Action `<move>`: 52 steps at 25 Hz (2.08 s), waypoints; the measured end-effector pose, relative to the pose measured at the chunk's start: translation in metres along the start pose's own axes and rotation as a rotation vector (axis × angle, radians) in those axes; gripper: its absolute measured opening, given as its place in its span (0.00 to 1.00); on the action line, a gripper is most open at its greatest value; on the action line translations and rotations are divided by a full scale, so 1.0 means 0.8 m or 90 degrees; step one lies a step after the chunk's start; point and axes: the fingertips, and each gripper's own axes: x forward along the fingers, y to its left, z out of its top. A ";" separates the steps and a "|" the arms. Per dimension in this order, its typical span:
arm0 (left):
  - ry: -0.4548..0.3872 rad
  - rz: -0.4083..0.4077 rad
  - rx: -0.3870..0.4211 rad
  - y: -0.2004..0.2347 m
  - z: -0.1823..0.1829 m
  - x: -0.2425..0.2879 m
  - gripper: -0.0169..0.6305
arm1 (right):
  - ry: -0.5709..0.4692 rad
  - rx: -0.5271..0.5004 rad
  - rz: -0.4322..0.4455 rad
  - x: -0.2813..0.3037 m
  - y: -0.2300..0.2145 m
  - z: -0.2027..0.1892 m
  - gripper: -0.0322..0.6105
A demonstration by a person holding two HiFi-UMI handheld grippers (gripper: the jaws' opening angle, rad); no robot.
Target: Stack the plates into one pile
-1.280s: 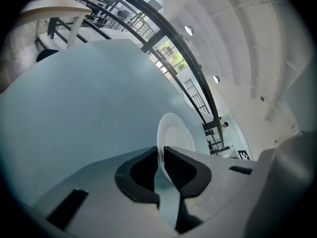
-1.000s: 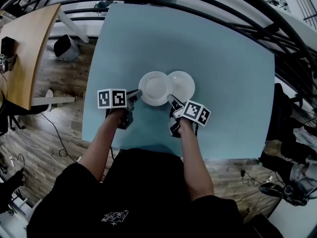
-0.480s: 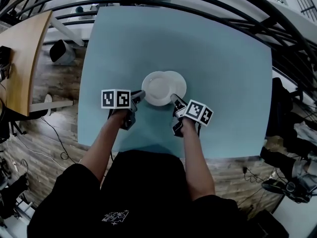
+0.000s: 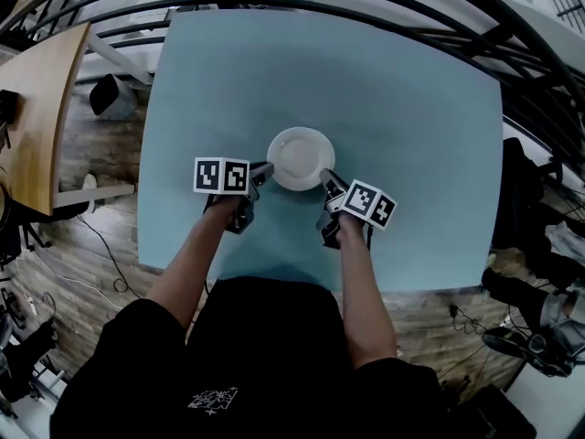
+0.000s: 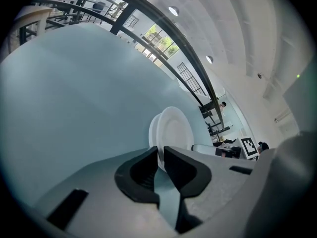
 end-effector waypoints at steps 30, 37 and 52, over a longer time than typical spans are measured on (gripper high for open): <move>0.030 0.060 0.009 -0.002 -0.010 0.033 0.10 | 0.050 -0.306 -0.129 0.010 -0.026 0.020 0.16; 0.031 0.054 0.020 -0.005 -0.007 0.033 0.10 | 0.047 -0.364 -0.162 0.009 -0.026 0.021 0.19; 0.002 0.053 0.030 0.004 -0.002 0.005 0.11 | 0.010 -0.375 -0.156 -0.004 -0.009 0.029 0.27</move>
